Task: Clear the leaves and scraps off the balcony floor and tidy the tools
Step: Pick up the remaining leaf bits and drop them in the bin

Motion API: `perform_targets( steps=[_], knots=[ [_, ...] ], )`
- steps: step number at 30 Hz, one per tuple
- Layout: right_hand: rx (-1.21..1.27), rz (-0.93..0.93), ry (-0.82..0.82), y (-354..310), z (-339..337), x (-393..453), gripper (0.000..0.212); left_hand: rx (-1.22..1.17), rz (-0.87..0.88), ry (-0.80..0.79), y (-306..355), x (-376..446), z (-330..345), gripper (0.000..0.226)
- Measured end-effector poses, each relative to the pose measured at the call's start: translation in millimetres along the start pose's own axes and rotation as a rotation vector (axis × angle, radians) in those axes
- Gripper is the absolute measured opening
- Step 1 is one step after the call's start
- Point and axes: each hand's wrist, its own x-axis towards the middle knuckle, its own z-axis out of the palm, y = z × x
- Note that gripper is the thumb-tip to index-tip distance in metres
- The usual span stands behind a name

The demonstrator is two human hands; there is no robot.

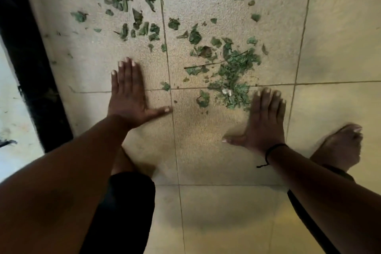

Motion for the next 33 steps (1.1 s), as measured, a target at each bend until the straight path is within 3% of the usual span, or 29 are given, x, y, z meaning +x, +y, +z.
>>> perform_targets(
  steps=[2,7,11,14,17,20,23,26,29,33],
  knots=[
    [-0.029,-0.067,0.034,-0.1,0.8,10.7,0.148,0.048,0.097,0.007,11.9,6.3,12.0,0.142],
    [-0.039,-0.132,0.178,-8.7,-44.4,62.7,0.149,-0.023,0.087,0.092,72.9,39.0,3.3,0.145],
    [-0.048,-0.186,0.290,-25.9,-96.0,123.2,0.148,-0.047,0.294,0.136,107.0,85.2,-24.5,0.139],
    [0.009,-0.281,0.310,-23.0,-120.2,141.7,0.143,-0.108,0.450,0.162,111.5,112.6,-46.7,0.131],
    [0.081,-0.384,0.353,-7.1,-122.5,137.7,0.138,-0.188,0.437,0.216,100.9,120.3,-55.2,0.129],
    [0.037,-0.419,0.319,8.8,-114.8,131.0,0.139,-0.140,0.429,0.136,80.2,118.9,-54.9,0.132],
    [-0.050,-0.410,0.252,5.4,-120.4,138.3,0.143,-0.075,0.539,0.041,68.0,115.4,-51.7,0.133],
    [-0.127,-0.534,0.202,-15.3,-126.0,148.3,0.142,-0.080,0.656,0.001,73.7,104.6,-42.2,0.134],
    [-0.156,-0.711,0.171,-33.5,-120.7,150.6,0.138,-0.272,0.631,0.057,80.4,86.7,-31.3,0.132],
    [-0.124,-0.848,0.103,-38.4,-106.4,137.5,0.130,-0.468,0.412,0.195,76.8,51.9,-17.8,0.120]
  ],
)
